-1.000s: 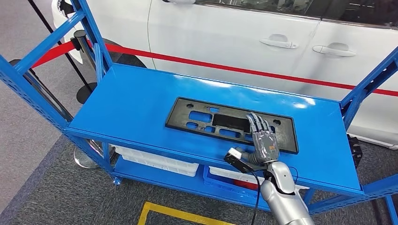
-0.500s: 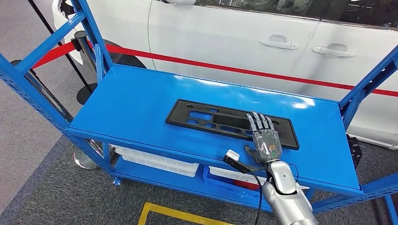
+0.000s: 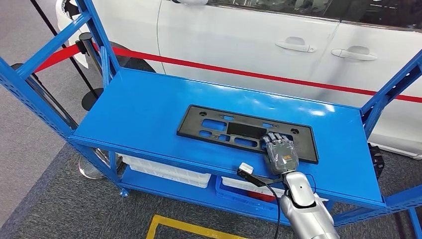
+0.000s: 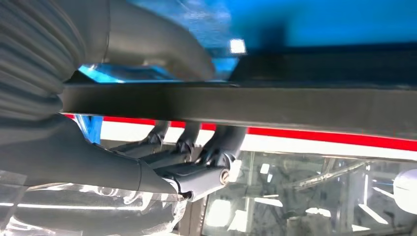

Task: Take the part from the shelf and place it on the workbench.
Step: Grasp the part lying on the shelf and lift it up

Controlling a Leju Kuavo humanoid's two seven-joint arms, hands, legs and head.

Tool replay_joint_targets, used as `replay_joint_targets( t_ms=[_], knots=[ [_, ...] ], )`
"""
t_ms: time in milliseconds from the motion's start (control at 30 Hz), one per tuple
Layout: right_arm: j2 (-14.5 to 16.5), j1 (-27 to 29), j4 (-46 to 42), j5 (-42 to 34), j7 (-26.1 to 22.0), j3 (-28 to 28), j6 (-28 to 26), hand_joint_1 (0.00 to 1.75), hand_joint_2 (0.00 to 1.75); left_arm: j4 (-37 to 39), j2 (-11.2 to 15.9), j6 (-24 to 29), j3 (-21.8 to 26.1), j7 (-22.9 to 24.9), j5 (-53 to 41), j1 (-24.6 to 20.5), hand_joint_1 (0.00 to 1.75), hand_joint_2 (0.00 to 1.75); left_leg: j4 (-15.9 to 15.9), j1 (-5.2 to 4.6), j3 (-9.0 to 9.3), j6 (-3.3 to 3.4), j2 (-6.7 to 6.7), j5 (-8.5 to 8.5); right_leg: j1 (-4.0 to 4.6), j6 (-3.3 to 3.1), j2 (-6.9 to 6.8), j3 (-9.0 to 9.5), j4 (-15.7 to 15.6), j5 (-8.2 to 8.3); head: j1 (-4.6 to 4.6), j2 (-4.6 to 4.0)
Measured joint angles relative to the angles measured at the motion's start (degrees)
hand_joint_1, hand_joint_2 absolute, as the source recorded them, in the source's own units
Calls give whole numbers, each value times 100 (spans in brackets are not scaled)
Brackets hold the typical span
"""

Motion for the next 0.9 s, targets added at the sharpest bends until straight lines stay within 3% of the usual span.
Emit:
replay_joint_targets(
  t_ms=[333,467,667,900],
  knots=[
    [-87,-2,17,612,414,133,-71,175,175,0,-9,71,2,-186,13,3,0,0,0,0,0,-1,0,0,0,0,-1,1,0,0,0,0],
    [-106,5,34,742,519,176,-187,175,175,0,-15,222,0,-266,-25,4,0,175,0,0,0,0,0,0,0,0,0,0,0,0,0,0],
    [-132,229,-224,482,311,175,-497,175,175,0,-14,609,0,-449,-97,7,0,175,0,0,-5,0,-1,0,0,0,-2,-3,0,0,0,0],
    [-205,943,-1255,520,379,-15,-1244,175,175,-23,-2,673,101,-912,110,-24,0,175,-4,0,-17,-6,-2,-4,0,-3,-3,-14,0,-4,0,0]
  ],
)
